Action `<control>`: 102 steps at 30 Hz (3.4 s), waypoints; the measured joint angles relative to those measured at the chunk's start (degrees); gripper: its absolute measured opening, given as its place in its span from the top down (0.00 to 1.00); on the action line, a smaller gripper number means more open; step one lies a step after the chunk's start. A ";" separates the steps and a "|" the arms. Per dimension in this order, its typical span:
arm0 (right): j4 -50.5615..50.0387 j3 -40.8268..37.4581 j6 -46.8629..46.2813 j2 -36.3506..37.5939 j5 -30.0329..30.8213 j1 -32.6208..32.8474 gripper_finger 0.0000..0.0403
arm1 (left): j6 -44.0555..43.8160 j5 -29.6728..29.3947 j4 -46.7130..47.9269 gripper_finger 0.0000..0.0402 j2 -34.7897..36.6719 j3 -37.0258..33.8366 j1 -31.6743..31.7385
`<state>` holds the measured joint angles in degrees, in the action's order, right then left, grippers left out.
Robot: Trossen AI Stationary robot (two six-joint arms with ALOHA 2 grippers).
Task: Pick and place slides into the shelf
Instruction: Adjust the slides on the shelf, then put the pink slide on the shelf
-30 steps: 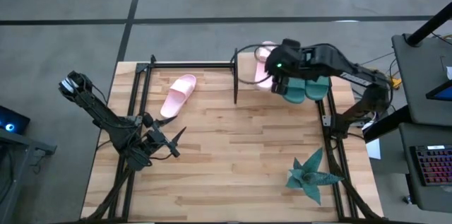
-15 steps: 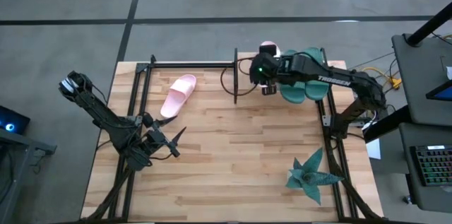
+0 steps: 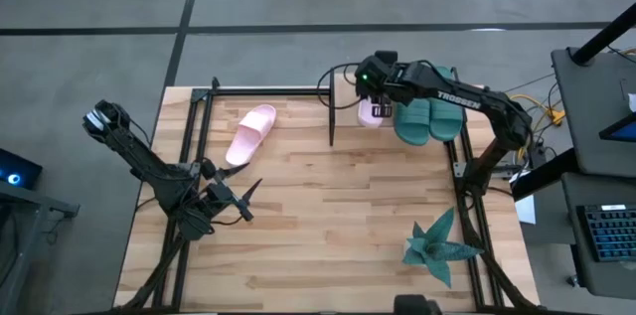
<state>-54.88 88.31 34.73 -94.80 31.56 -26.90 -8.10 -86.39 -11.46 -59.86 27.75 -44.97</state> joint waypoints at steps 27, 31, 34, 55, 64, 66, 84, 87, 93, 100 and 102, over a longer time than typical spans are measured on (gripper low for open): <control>-5.22 0.31 3.50 -0.15 0.04 -1.12 0.97 | 0.00 0.00 0.01 0.42 -0.01 0.00 0.00; -5.83 0.31 4.21 0.78 -0.19 -0.50 0.97 | 0.00 0.00 0.02 0.42 -0.02 0.00 0.02; -6.35 0.28 4.81 1.58 -0.50 0.30 0.97 | -0.02 0.00 0.02 0.42 -0.02 0.00 0.02; -6.56 0.00 2.64 2.79 -3.05 0.26 0.97 | -0.05 0.00 0.00 0.42 -0.02 0.00 0.02; -8.50 -0.04 2.79 2.79 -3.25 0.26 0.86 | -0.23 0.00 0.00 0.42 -0.02 0.00 0.02; -8.26 -0.04 2.85 2.79 -3.12 0.26 0.80 | -0.24 0.00 0.00 0.42 -0.02 0.00 0.02; -18.53 11.50 -22.87 4.70 4.10 1.84 0.51 | -0.28 0.02 0.00 0.42 -0.02 -0.02 0.00; -20.29 11.37 -25.92 8.03 -1.31 4.81 0.52 | -0.42 0.00 -0.02 0.42 -0.02 -0.02 0.02; -12.90 5.19 -28.66 19.41 -4.95 17.20 0.55 | -0.50 0.00 -0.02 0.42 -0.02 -0.02 0.02; 12.30 -14.44 -31.50 34.39 -4.91 37.83 0.55 | -0.52 0.01 -0.02 0.42 -0.02 -0.02 0.01; 21.83 -21.75 -29.70 37.42 -4.73 42.82 0.55 | -0.52 0.02 -0.02 0.42 -0.02 -0.02 0.02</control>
<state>-33.05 66.57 5.03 -57.38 26.83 15.92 -8.62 -86.37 -11.49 -59.87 27.73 -44.95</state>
